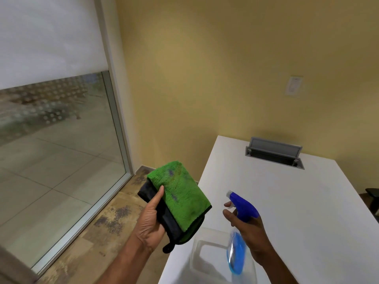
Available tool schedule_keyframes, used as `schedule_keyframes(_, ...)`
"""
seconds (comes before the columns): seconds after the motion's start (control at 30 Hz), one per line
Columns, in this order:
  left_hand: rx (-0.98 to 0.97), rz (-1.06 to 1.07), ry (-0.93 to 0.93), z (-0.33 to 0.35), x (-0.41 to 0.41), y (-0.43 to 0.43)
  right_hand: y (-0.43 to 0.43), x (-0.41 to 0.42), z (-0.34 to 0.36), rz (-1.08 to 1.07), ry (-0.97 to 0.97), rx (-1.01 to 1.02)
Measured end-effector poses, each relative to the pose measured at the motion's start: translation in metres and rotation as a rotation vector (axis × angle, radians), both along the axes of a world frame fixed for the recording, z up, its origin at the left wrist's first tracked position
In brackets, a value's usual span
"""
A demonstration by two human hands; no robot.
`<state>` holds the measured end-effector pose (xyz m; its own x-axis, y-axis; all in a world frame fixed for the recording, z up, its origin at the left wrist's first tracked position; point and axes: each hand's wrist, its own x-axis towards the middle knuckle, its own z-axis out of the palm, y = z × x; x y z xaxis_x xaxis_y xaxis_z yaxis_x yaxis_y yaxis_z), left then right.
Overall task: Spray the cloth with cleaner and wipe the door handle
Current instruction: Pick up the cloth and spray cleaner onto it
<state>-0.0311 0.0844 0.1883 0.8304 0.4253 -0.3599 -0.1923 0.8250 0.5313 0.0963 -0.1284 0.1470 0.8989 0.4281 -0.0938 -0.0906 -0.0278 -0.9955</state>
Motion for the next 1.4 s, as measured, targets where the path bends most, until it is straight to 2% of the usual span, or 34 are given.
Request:
schedule_keyframes(0.33,-0.013,0.036,-0.113,0.043,-0.03,0.028,0.05,-0.044,0.096,0.17,-0.206,0.054)
schedule_keyframes(0.47,0.056,0.026,-0.141,0.073,-0.041,0.043,0.074,-0.065,0.136,0.243,-0.308,0.074)
schedule_keyframes(0.7,0.136,0.051,-0.223,0.127,-0.052,0.062,0.104,-0.084,0.195,0.208,-0.43,0.102)
schedule_keyframes(0.97,0.235,0.067,-0.279,0.176,-0.07,0.067,0.124,-0.105,0.249,0.178,-0.464,0.19)
schedule_keyframes(1.17,0.301,0.079,-0.286,0.2,-0.084,0.066,0.131,-0.121,0.269,0.183,-0.519,0.147)
schedule_keyframes(1.4,0.285,0.142,-0.362,0.222,-0.096,0.075,0.128,-0.132,0.266,0.173,-0.557,0.103)
